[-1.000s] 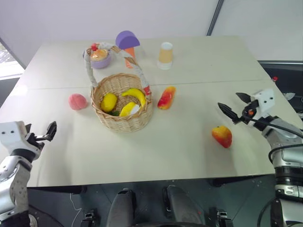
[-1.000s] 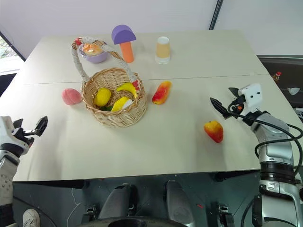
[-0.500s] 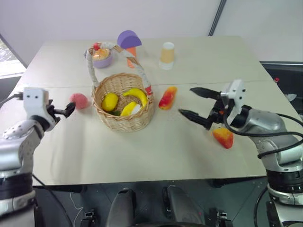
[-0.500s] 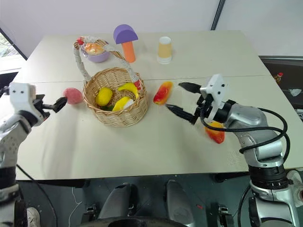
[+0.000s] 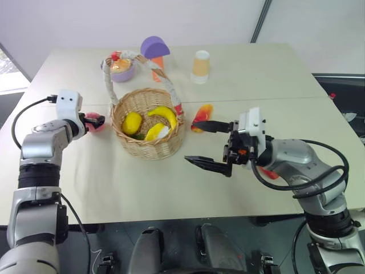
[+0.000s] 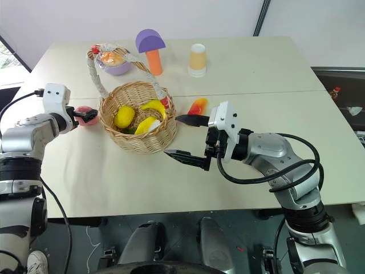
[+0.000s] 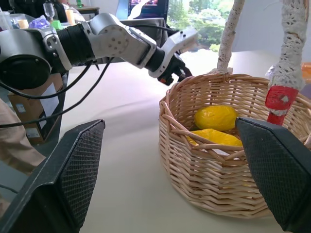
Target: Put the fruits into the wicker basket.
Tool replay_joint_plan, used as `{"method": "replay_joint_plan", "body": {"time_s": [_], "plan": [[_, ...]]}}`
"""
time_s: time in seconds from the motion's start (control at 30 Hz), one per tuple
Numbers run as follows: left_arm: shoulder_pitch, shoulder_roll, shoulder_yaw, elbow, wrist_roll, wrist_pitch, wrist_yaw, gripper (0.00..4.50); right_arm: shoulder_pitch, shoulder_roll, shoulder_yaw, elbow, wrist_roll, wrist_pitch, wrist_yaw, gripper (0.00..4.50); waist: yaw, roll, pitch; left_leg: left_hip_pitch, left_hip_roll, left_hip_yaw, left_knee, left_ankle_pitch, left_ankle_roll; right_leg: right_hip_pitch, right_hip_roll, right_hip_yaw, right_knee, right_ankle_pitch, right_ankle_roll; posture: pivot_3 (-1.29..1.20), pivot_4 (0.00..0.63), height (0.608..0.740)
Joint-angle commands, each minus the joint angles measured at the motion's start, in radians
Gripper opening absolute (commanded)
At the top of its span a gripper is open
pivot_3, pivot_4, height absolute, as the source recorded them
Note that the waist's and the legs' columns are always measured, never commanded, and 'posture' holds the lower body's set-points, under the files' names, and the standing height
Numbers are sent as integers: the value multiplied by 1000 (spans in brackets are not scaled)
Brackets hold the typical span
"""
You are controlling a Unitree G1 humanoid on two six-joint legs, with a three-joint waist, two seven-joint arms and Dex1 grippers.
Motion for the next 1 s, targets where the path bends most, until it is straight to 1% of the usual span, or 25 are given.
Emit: {"method": "replay_joint_plan", "body": {"time_s": [0.03, 0.13, 0.17, 0.23, 0.37, 0.43, 0.5, 0.53, 0.63, 0.7, 0.77, 0.83, 0.9, 1.0], "plan": [[-28, 5, 24, 2, 5, 17, -2, 4500, -8, 15, 12, -49, 15, -6, -7, 4480, 0, 0, 0, 0, 0, 0, 0, 0, 0, 0, 0, 0, 0, 0, 0, 0, 150, 740], [-22, 6, 35, 2, 4, 14, 0, 3653, -9, 21, 20, -49, 8, -11, -11, 4500, 1, 0, 0, 0, 0, 0, 1, 0, 0, 0, 0, 0, 1, 0, 0, 0, 150, 740], [-20, 8, 37, 0, 5, 13, -1, 3147, -11, 23, 22, -48, 8, -12, -12, 4500, 1, 0, 0, 0, 0, 0, 1, 0, 0, 0, 0, 0, 1, 0, 0, 0, 150, 740], [-11, 17, 40, -17, 13, 12, 5, 2462, -16, 26, 26, -47, 8, -15, -13, 4500, 1, 0, 0, 0, 0, 0, 1, 0, 0, 0, 0, 0, 1, 0, 0, 0, 150, 740], [53, 46, 110, -138, -29, -3, -22, 2462, -28, 31, 30, -36, 3, -21, -13, 4500, -4, 0, 0, 0, 0, 0, 1, 0, 0, 0, 0, 0, 1, 0, 0, 0, 150, 740], [117, 61, 166, -246, -72, -9, -65, 2462, -29, 29, 28, -37, 2, -23, -15, 4500, -5, -1, 0, 0, 1, 0, 1, 0, 0, -1, 0, 1, 2, 0, 0, 0, 150, 740], [223, 92, 237, -404, -137, -33, -160, 2462, -28, 19, 16, -34, 3, -23, -15, 4500, -6, -1, 0, 0, 1, 0, 0, 0, 0, -2, -1, 1, 2, 0, 0, 0, 150, 740], [271, 105, 273, -479, -176, -34, -203, 2462, -26, 13, 8, -32, 3, -23, -14, 4500, -4, -1, 0, 0, 2, 0, 0, 0, 0, -2, -1, 1, 2, 0, 0, 0, 150, 740], [409, 140, 409, -735, -385, 77, -336, 2462, -14, -15, -22, -7, -3, -24, -8, 4500, -2, -1, 0, -1, 3, 0, 0, 0, 0, -2, -4, 1, 2, 0, 0, 0, 150, 740], [441, 156, 424, -858, -489, 137, -366, 2462, -8, -30, -28, 24, -22, -33, -1, 4500, 7, -2, 0, -1, 2, 0, 0, 0, 0, -1, -5, 1, 2, 0, 0, 0, 150, 740], [416, 157, 386, -909, -518, 161, -339, 2462, -11, -34, -26, 57, -41, -42, 1, 4500, 10, -2, 0, 0, 1, -2, 2, 0, -1, 1, -5, 0, 2, 0, -1, 0, 150, 740], [321, 117, 298, -902, -504, 192, -250, 2462, -25, -30, -15, 114, -84, -59, -11, 4500, 10, -2, 0, 1, 0, -1, 3, 0, -1, 3, -5, 0, 2, 0, 0, 0, 150, 740], [237, 85, 168, -884, -441, 188, -200, 2462, -46, -13, -4, 181, -125, -75, -31, 4500, 5, -3, -1, 1, -1, -1, 5, 0, 0, 4, -2, 0, 2, 0, 0, 0, 150, 740], [184, 65, 44, -852, -373, 158, -193, 2462, -71, 11, 11, 250, -189, -97, -71, 4500, -9, -3, -1, 0, -1, 0, 6, 0, 0, 2, 0, 1, 2, 0, 0, 0, 150, 740]]}}
